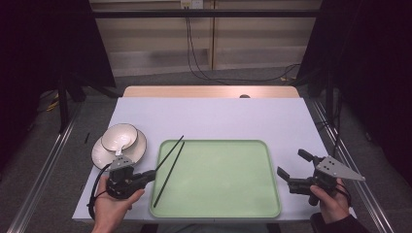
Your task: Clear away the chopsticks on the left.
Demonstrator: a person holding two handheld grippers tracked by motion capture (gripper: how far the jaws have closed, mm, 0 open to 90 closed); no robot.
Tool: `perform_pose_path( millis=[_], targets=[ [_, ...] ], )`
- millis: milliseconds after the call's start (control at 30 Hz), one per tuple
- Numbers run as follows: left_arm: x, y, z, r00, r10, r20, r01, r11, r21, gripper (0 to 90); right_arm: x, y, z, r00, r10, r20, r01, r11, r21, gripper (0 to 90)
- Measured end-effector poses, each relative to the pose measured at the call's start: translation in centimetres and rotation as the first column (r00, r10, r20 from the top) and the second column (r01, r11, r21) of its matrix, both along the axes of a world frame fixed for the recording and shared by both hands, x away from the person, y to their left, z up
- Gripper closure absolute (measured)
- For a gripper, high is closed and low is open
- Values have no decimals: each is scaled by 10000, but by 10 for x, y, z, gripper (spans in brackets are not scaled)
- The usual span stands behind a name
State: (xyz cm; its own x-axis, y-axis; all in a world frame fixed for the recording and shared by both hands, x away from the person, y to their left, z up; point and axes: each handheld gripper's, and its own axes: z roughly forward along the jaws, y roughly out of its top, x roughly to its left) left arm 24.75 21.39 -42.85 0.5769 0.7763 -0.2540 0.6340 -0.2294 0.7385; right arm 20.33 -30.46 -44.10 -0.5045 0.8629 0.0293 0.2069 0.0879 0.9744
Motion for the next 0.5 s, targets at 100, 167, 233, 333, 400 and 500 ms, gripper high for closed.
perform_pose_path(
  millis=[100, 167, 233, 333, 400, 500],
  targets=[
    [1, -8, -2, 9992, 382, -101, -382, 9992, 66, 861, 0, 0, 0, 10000, 7, -13, -7, 10000, 0, 16],
    [1, -11, -3, 9985, 547, -98, -546, 9984, 147, 861, 0, 0, 0, 10000, -6, -15, 6, 10000, -11, 16],
    [0, -15, -5, 9972, 730, -151, -728, 9973, 98, 861, 0, 0, 0, 10000, 20, -24, -20, 10000, -5, 16],
    [2, -20, -9, 9971, 694, -323, -683, 9971, 348, 861, 0, 0, 0, 10000, 11, -28, -11, 10000, -5, 16],
    [2, -25, -12, 9971, 629, -428, -608, 9969, 491, 861, 0, 0, 0, 10000, 14, -4, -14, 10000, -4, 16],
    [2, -34, -17, 9949, 898, -462, -865, 9939, 682, 862, 0, 0, 0, 10000, 49, -22, -49, 10000, -6, 16]
  ],
)
